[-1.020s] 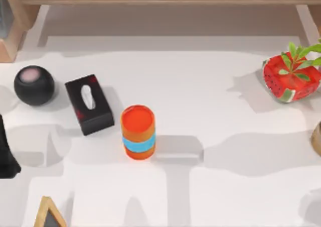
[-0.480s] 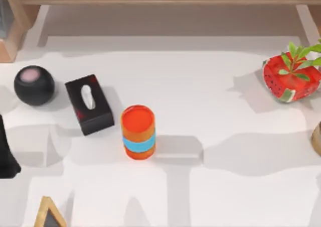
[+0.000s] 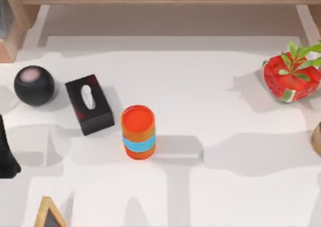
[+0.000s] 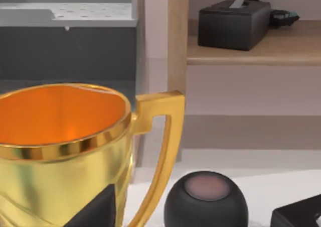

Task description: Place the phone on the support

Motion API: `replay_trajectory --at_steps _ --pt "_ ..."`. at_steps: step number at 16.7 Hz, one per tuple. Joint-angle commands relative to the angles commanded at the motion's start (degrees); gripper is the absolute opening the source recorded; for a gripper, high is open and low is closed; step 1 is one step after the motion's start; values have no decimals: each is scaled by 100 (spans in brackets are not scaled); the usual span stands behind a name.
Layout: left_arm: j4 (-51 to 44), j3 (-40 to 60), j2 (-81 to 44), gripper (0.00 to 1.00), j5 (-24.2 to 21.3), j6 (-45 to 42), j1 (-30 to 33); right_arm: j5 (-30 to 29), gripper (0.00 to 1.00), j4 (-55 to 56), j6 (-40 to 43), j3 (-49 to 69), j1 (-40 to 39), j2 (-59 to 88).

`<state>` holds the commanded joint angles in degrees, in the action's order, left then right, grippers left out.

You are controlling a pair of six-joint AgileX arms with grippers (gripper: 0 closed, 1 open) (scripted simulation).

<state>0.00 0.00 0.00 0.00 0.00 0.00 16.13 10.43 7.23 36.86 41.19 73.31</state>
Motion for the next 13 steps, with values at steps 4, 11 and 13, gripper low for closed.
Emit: replay_trajectory --at_steps 4,11,13 --pt "0 0 0 100 0 0 0 0 53 0 0 0 0 0" --pt "0 0 0 100 0 0 0 0 100 0 0 0 0 0" --pt "0 0 0 100 0 0 0 0 100 0 0 0 0 0"
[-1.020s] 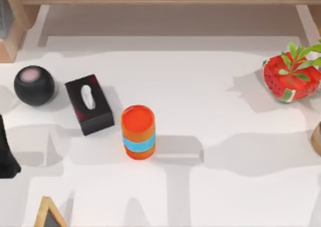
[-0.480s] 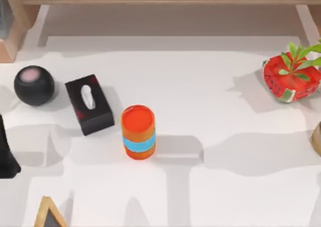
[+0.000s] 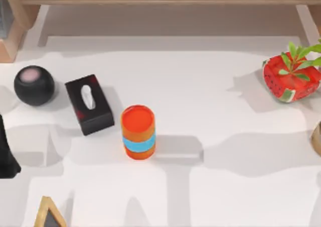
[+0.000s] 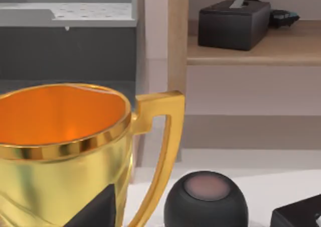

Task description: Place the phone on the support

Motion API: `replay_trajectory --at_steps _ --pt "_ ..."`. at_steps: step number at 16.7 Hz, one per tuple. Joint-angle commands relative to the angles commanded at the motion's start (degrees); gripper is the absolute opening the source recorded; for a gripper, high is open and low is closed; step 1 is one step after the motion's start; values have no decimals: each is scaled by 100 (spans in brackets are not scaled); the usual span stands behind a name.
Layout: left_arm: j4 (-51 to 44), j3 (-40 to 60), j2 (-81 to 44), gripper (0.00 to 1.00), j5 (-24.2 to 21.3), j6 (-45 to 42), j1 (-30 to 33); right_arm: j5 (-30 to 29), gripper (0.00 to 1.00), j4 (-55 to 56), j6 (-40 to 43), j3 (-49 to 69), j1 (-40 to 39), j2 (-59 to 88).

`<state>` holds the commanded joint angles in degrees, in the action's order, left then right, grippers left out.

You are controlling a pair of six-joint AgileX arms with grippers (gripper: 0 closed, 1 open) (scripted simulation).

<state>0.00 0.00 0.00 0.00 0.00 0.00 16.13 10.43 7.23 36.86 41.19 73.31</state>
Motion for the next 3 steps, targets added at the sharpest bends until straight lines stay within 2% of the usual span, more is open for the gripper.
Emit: replay_trajectory --at_steps 3 --pt "0 0 0 100 0 0 0 0 100 0 0 0 0 0"
